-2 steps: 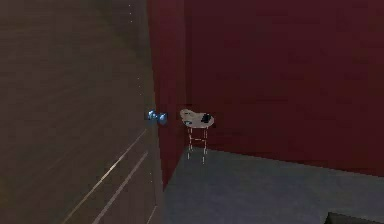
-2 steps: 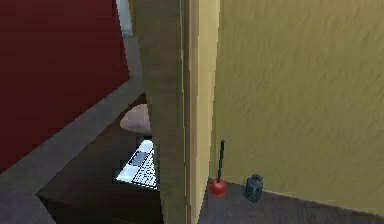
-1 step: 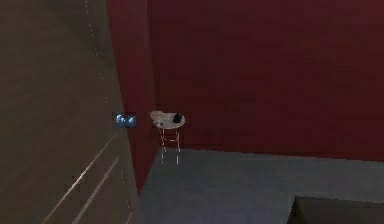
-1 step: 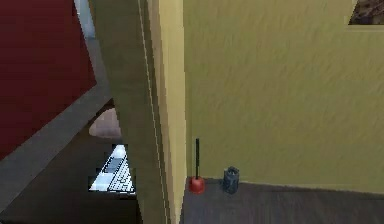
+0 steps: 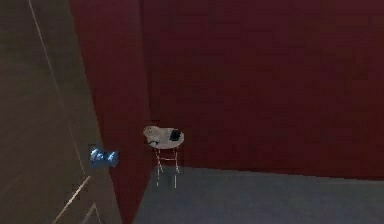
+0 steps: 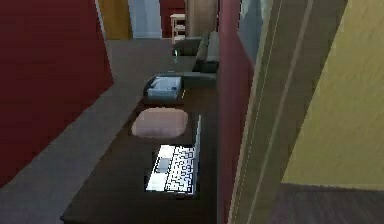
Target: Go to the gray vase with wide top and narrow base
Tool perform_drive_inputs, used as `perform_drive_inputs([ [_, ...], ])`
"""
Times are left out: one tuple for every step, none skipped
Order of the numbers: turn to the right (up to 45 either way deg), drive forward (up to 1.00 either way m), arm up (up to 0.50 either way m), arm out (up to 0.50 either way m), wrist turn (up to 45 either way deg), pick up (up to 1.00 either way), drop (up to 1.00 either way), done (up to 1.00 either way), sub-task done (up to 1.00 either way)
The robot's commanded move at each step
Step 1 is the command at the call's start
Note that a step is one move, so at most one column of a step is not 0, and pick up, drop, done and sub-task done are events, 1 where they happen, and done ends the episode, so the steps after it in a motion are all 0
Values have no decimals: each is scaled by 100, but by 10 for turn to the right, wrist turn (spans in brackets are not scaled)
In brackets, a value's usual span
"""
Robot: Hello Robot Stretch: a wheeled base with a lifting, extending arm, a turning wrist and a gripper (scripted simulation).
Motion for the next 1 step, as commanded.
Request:
perform_drive_inputs([
  [210, 0, 0, 0, 0, 0, 0, 0, 0],
])
